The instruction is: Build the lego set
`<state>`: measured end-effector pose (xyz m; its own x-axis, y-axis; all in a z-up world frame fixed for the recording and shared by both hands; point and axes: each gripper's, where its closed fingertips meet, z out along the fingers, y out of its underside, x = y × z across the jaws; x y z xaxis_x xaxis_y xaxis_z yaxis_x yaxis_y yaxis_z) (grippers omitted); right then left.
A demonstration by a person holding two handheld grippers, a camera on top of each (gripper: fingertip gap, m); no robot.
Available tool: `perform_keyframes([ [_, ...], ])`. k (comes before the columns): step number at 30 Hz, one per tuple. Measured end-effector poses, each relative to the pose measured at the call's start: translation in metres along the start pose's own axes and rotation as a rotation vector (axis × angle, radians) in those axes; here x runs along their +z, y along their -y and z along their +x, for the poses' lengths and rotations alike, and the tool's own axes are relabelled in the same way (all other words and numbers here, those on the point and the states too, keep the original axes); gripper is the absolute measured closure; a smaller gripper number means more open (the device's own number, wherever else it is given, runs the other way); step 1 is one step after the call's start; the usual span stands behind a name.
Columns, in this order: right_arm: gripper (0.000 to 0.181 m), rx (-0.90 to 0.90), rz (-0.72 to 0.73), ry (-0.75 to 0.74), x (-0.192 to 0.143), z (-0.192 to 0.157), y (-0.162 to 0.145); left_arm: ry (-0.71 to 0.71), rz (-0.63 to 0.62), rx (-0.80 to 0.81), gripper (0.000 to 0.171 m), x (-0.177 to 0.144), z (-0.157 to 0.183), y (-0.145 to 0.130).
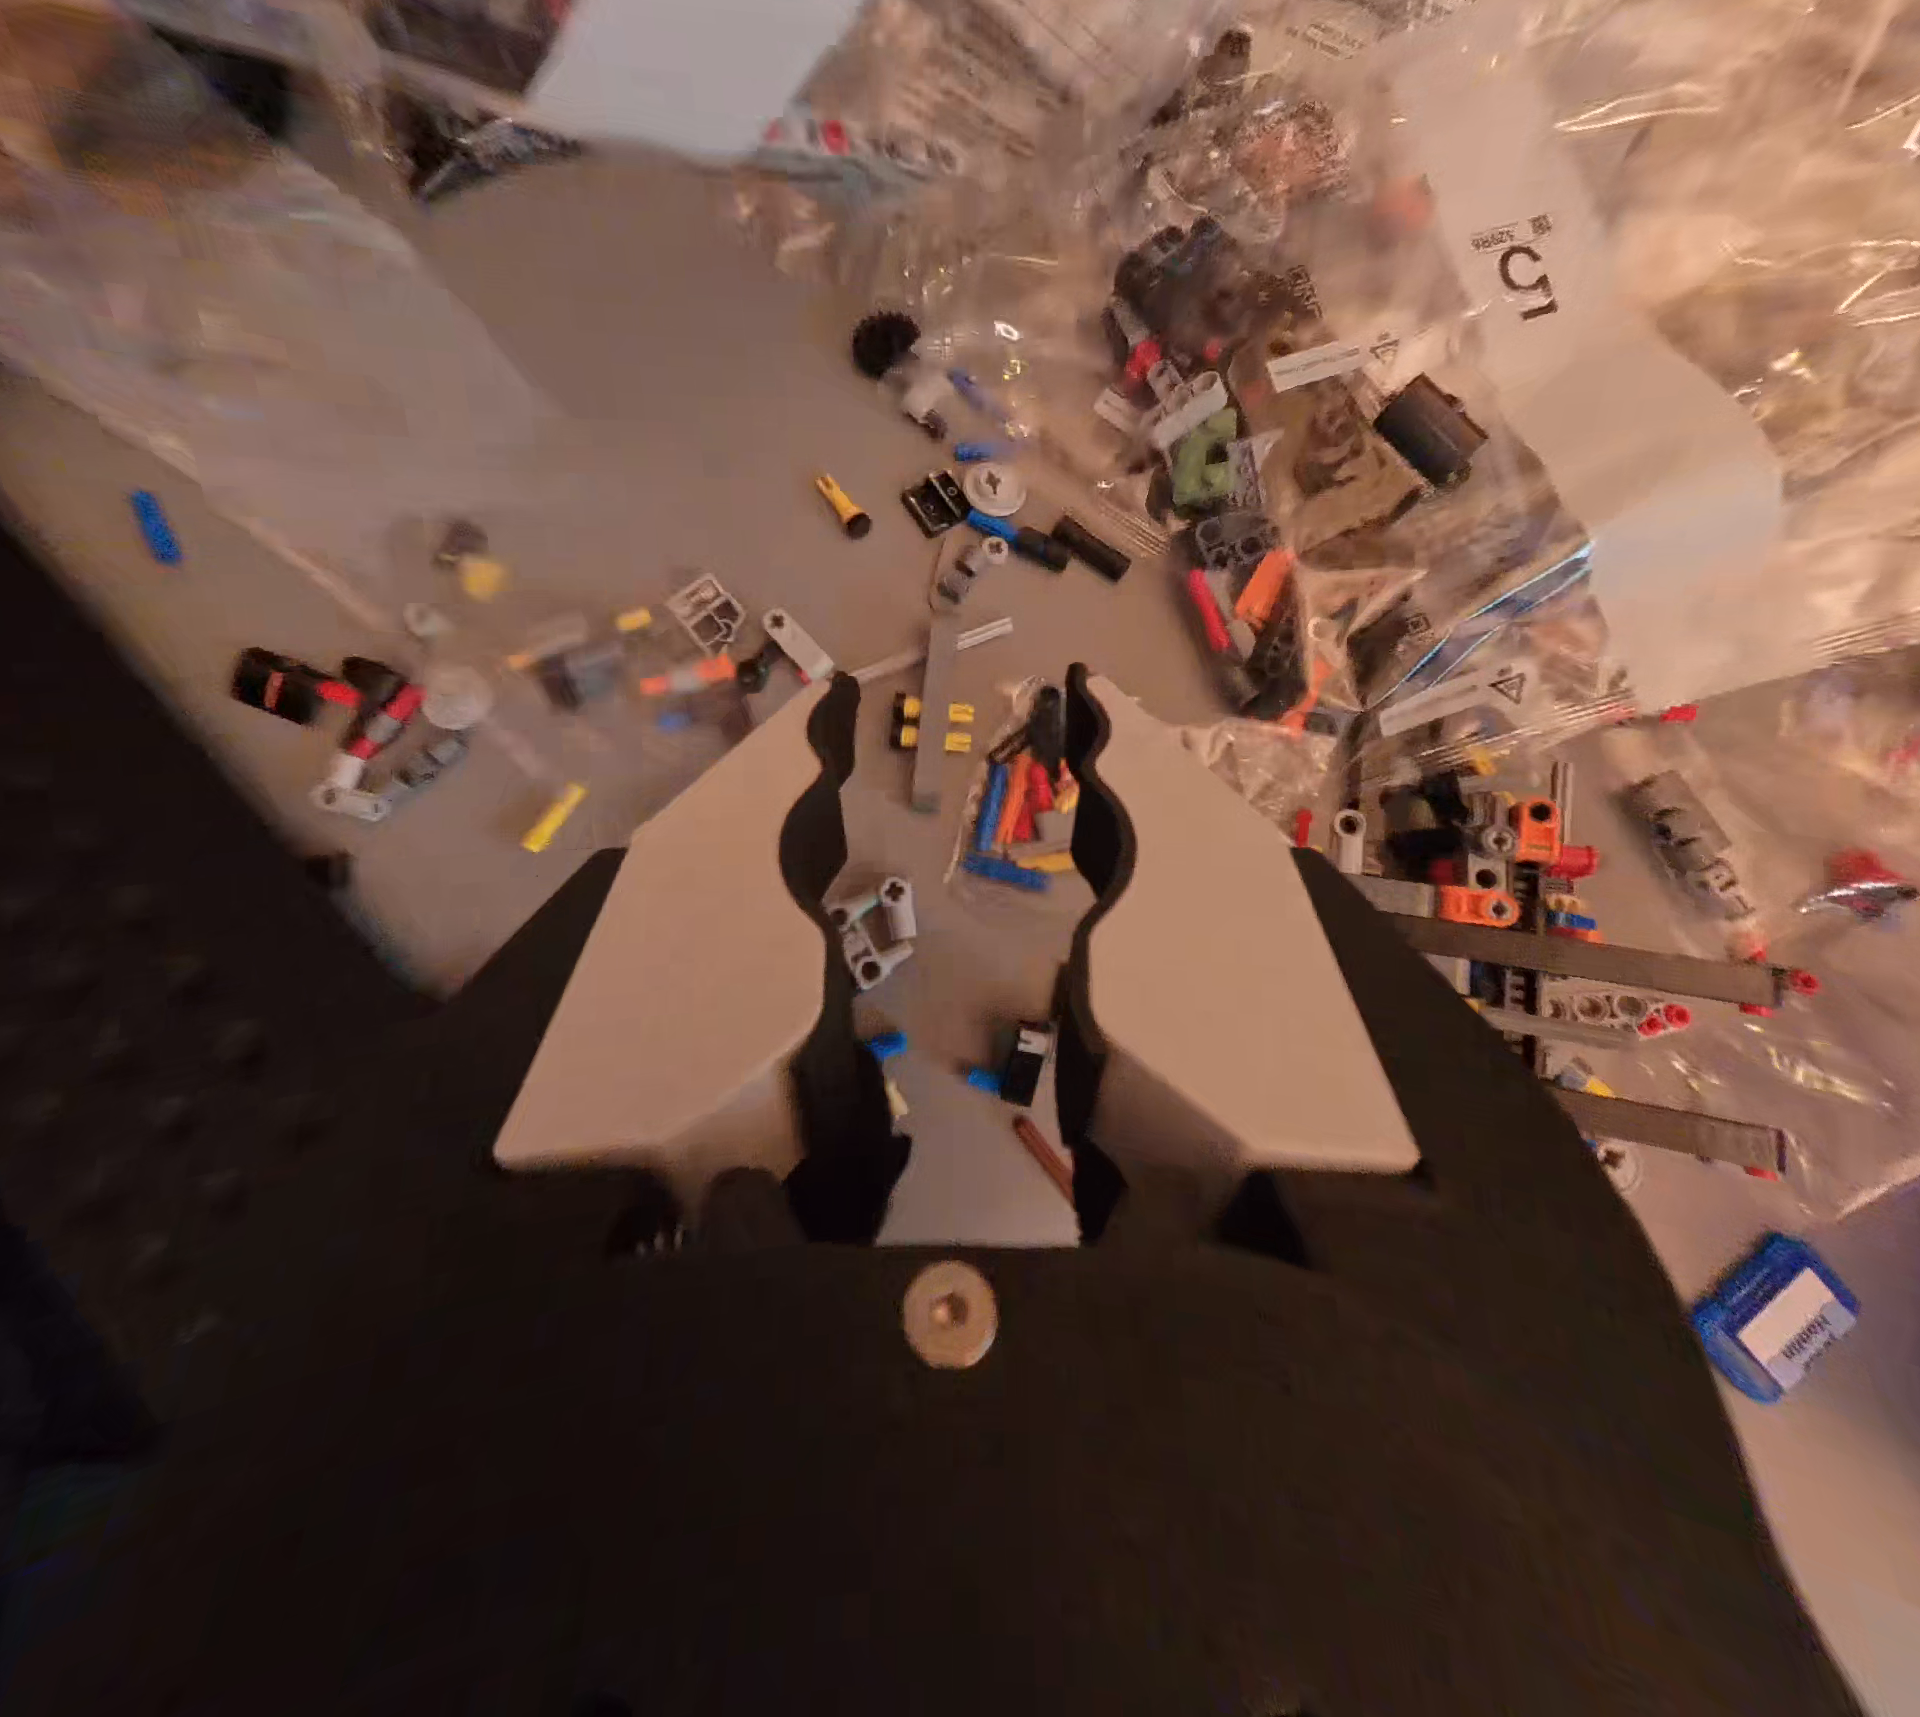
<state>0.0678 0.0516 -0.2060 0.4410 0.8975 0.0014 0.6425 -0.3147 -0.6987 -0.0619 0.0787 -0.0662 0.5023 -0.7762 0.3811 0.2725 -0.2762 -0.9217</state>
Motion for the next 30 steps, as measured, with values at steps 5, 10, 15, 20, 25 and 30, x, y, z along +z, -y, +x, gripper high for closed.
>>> perform_keyframes([
  [5, 0.138, 0.091, 0.024, 0.087, 0.017, 0.0, -0.01, 0.027, 0.02, 0.015, 0.171, -0.005, -0.003, 0.006],
  [10, 0.143, 0.01, -0.107, 0.084, 0.042, -0.006, -0.033, 0.036, 0.035, 0.006, 0.171, -0.01, -0.008, 0.009],
  [15, 0.156, -0.051, -0.179, 0.034, 0.054, -0.004, -0.044, 0.026, 0.017, 0.005, 0.171, -0.006, -0.006, 0.004],
  [20, 0.161, -0.056, -0.163, 0.066, 0.057, -0.006, -0.045, 0.012, 0.008, 0.007, 0.171, -0.003, -0.002, 0.003],
  [25, 0.158, -0.076, -0.146, 0.094, 0.056, -0.01, -0.044, 0.008, 0.01, 0.007, 0.171, -0.003, -0.001, 0.003],
  [30, 0.152, -0.118, -0.149, 0.118, 0.054, -0.01, -0.048, 0.007, 0.013, -0.002, 0.171, -0.004, -0.003, 0.003],
])
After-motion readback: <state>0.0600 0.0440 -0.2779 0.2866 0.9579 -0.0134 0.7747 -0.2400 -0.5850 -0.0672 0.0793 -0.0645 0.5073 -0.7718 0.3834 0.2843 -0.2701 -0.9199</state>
